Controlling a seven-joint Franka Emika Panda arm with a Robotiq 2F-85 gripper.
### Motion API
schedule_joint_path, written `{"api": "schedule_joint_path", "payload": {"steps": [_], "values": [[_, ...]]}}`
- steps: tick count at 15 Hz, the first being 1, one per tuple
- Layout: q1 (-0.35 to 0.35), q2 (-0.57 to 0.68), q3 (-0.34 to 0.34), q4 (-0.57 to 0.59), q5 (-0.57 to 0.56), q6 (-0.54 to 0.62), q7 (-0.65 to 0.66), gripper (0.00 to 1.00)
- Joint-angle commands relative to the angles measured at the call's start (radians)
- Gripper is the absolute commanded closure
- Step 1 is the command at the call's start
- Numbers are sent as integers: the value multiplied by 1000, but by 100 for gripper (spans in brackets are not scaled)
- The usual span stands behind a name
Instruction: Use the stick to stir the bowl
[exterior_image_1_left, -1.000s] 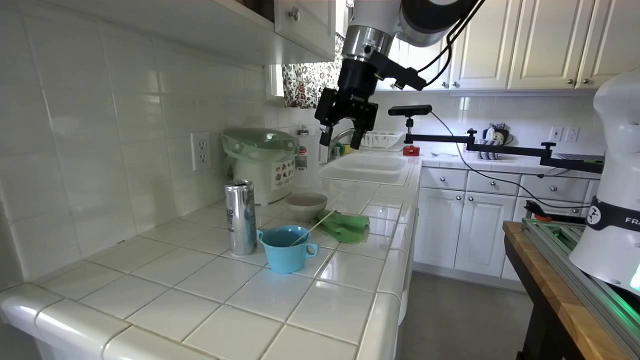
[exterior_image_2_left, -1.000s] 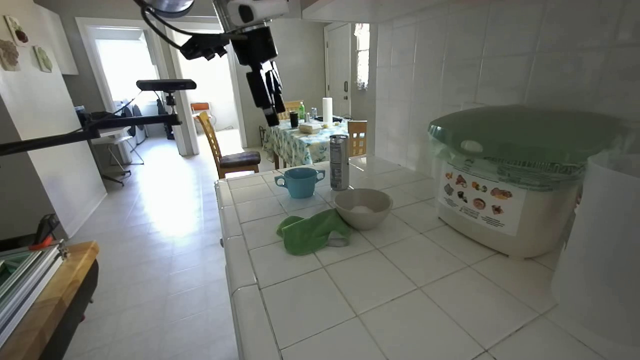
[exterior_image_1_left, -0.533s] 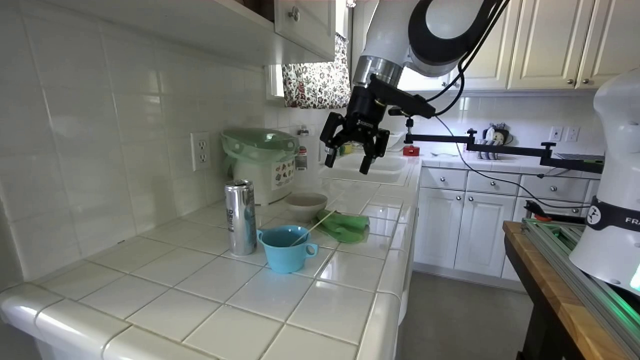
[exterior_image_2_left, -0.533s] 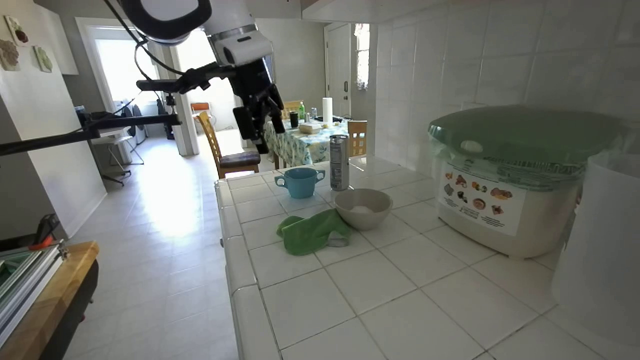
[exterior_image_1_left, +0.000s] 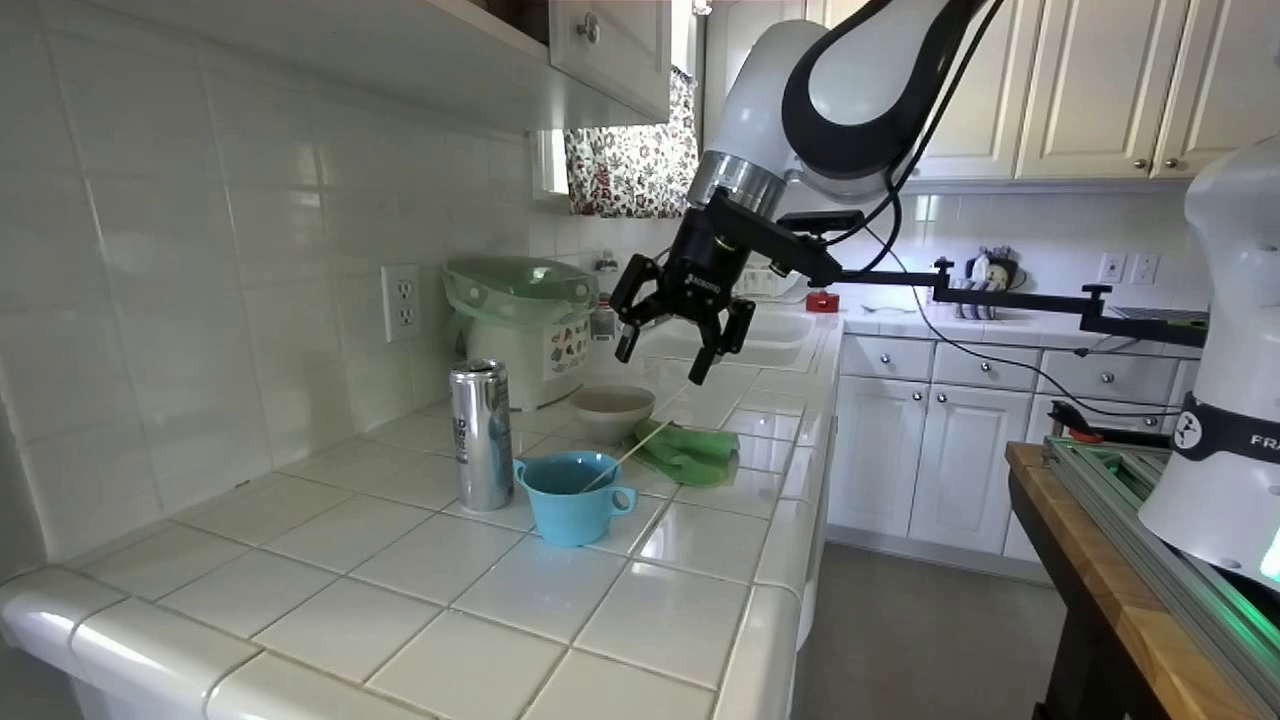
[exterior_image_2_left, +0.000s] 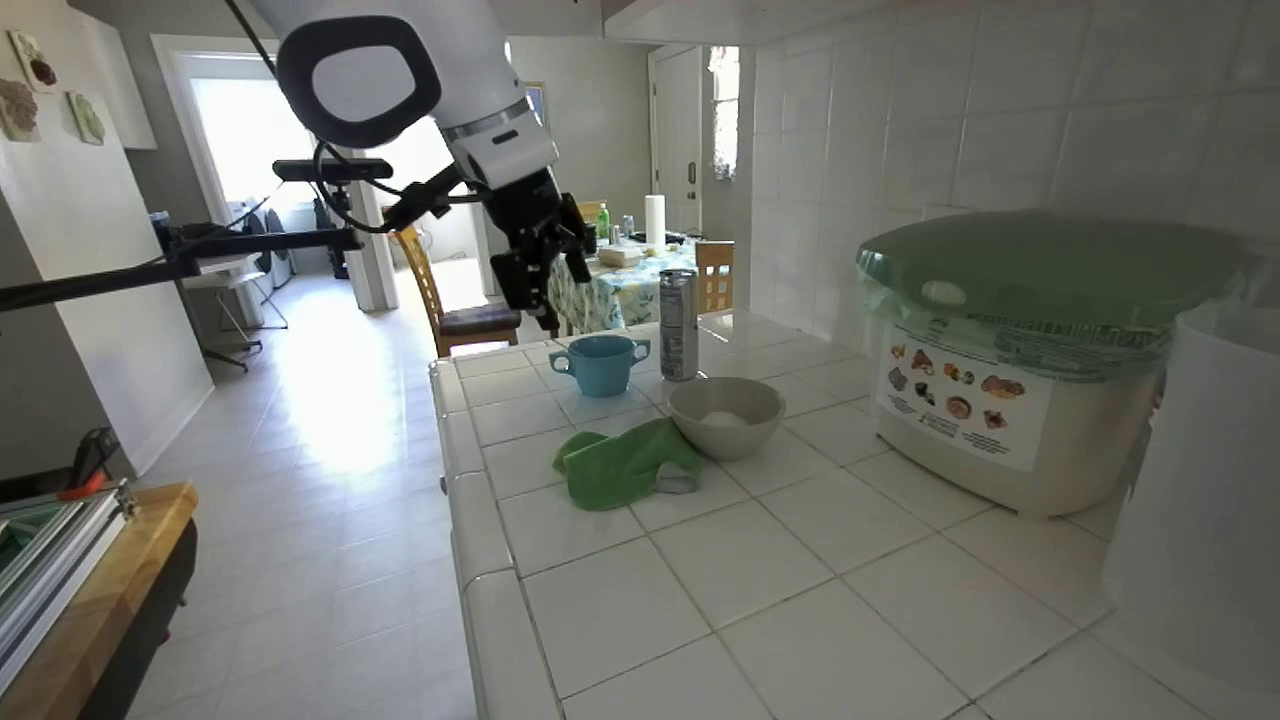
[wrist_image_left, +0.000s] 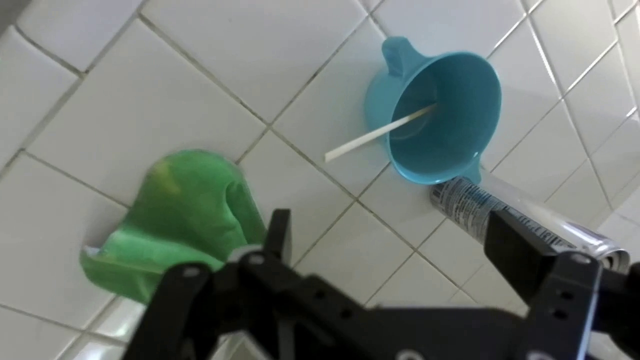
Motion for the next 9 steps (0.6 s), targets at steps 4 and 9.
{"api": "schedule_joint_path", "payload": {"steps": [4, 9], "values": [[21, 47, 31, 57, 114, 10, -57, 0], [32, 48, 26, 23, 122, 12, -28, 0]]}}
